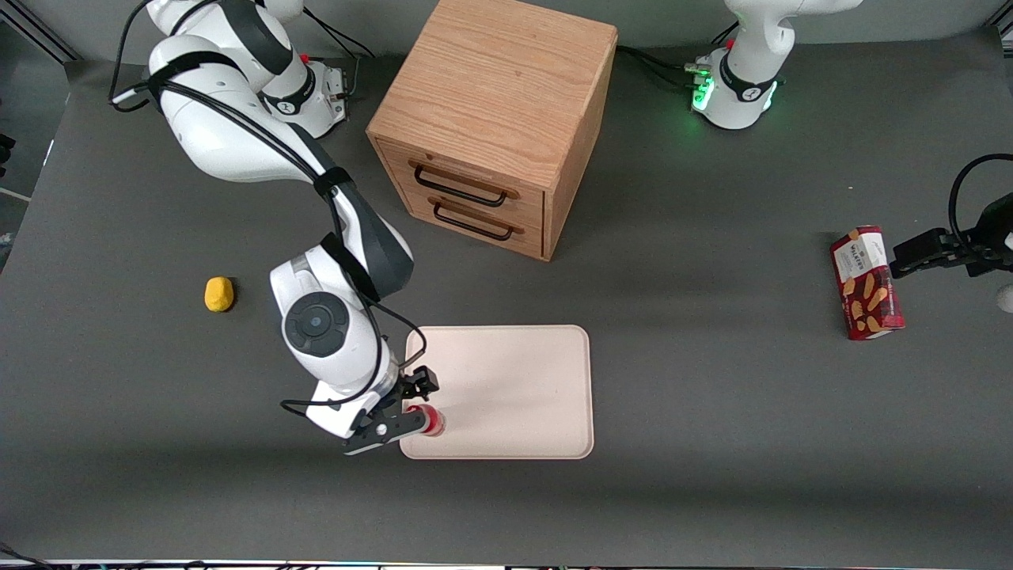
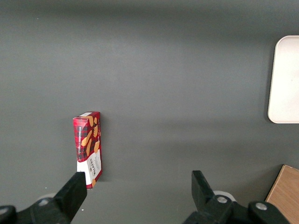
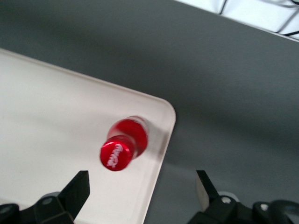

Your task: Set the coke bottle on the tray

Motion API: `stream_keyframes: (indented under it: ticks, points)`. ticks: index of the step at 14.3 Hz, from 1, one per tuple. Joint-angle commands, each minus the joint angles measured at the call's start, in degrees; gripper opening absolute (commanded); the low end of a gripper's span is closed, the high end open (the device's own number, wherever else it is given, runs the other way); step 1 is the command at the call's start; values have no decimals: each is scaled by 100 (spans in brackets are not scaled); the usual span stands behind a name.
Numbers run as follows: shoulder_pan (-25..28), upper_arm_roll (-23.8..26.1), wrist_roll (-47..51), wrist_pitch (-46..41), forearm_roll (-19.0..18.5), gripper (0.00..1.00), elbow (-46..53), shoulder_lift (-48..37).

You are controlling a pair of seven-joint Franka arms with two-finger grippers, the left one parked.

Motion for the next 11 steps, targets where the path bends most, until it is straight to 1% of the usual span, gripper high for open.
stream_keyframes:
  ticks: [1,2,3,5,6,8,11]
  points:
    - [-309,-38,275,-478,472,100,-637,-921]
    - [-493,-117,240,-592,709,100,-988,-1342]
    - [-556,-344,188,-619,1025,100,-1374,-1738]
    - [-530,-1072,161,-759,1911,100,-2016,-2581]
    - [-521,-1319,152,-925,2159,100,-2306,-2951]
    - [-530,-1645,161,-1172,2223,100,-2965,-3750]
    - [-530,-2006,4,-1138,2214,100,-4292,-5043]
